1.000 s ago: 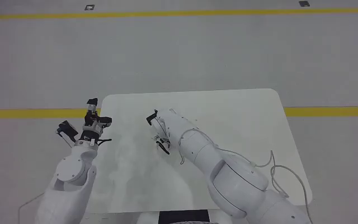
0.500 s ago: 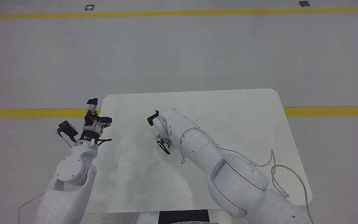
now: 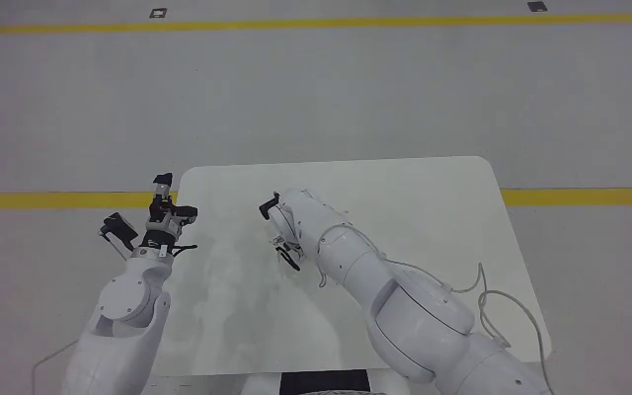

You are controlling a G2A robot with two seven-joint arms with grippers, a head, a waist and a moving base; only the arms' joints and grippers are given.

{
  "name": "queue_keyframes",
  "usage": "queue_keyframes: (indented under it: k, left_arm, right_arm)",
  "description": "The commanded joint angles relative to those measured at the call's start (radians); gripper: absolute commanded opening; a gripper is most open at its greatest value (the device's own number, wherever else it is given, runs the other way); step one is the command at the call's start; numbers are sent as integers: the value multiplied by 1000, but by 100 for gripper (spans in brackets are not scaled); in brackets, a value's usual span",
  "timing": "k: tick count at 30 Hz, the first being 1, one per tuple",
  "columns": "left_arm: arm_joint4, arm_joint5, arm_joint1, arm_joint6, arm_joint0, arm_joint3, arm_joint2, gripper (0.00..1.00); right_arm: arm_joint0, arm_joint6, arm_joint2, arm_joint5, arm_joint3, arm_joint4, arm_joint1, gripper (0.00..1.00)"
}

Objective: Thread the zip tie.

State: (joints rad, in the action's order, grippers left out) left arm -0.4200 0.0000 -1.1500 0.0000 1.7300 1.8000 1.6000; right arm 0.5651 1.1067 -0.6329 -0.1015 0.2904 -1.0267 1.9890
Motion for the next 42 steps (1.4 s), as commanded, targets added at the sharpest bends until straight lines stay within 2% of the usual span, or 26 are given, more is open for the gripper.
queue_keyframes:
  k: [1, 11, 18, 25, 35, 42]
  left_arm:
    - [0, 0, 0, 0, 0, 0, 0, 100]
    - [0, 0, 0, 0, 0, 0, 0, 100]
    - [0, 0, 0, 0, 0, 0, 0, 100]
    - [0, 0, 0, 0, 0, 0, 0, 100]
    - [0, 0, 0, 0, 0, 0, 0, 100]
    - [0, 0, 0, 0, 0, 0, 0, 100]
  right_arm:
    - [-5, 2, -2, -1, 11, -1, 1, 0]
    - [-16, 17, -25, 11, 51, 13, -9, 0]
    - [-23, 18, -70, 64, 64, 65, -30, 0]
    - [-23, 25, -96, 82, 95, 78, -50, 0]
    - [-1, 44, -146, 117, 159, 113, -85, 0]
    - [26, 55, -154, 103, 201, 87, -106, 0]
